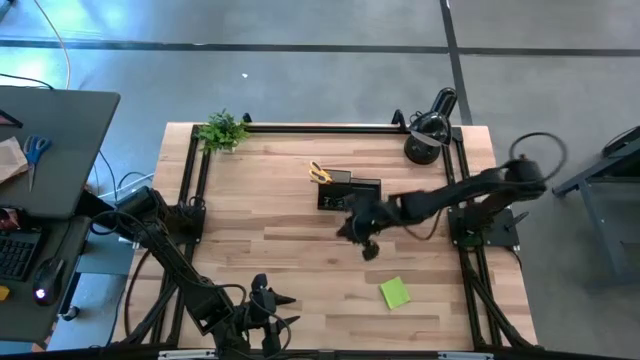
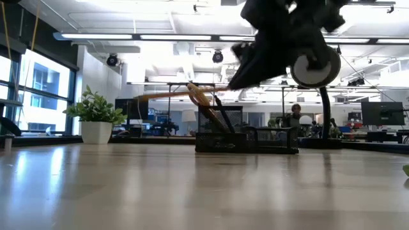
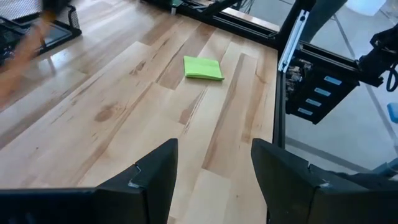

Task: Pick and place office supplies into organizer
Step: Put the orange pencil into the desk organizer

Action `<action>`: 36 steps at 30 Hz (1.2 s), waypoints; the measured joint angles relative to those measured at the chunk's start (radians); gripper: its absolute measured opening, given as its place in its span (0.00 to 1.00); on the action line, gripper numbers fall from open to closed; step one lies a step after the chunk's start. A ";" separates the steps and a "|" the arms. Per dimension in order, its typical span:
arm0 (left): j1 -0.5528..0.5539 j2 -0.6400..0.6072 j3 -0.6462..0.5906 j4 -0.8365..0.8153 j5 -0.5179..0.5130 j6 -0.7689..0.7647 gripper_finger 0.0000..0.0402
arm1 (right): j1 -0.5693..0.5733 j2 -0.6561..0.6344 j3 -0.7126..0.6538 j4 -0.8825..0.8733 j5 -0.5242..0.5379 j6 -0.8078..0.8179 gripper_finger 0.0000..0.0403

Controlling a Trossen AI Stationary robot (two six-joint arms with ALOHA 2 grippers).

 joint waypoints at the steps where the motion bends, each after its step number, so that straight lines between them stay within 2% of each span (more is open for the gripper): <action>1: 0.000 0.000 0.000 0.000 0.000 0.008 0.48 | -0.011 -0.030 0.025 -0.072 0.029 -0.009 0.01; 4: 0.000 0.000 0.000 0.000 0.000 0.023 0.48 | -0.044 -0.078 0.135 -0.303 0.139 -0.038 0.01; 8: 0.000 0.000 0.000 -0.001 0.000 0.032 0.48 | -0.090 -0.078 0.313 -0.587 0.262 -0.050 0.01; 16: 0.000 0.004 0.000 -0.006 0.005 0.038 0.48 | -0.197 -0.074 0.524 -0.848 0.343 -0.025 0.02; 21: 0.000 0.020 0.001 0.003 0.002 0.038 0.48 | -0.254 -0.074 0.550 -0.946 0.340 0.021 0.02; 27: 0.001 0.026 0.000 0.002 -0.002 0.032 0.48 | -0.292 -0.058 0.502 -1.007 0.312 0.047 0.02; 36: 0.014 0.026 0.000 0.025 -0.024 0.036 0.48 | -0.327 -0.055 0.443 -0.919 0.286 0.004 0.03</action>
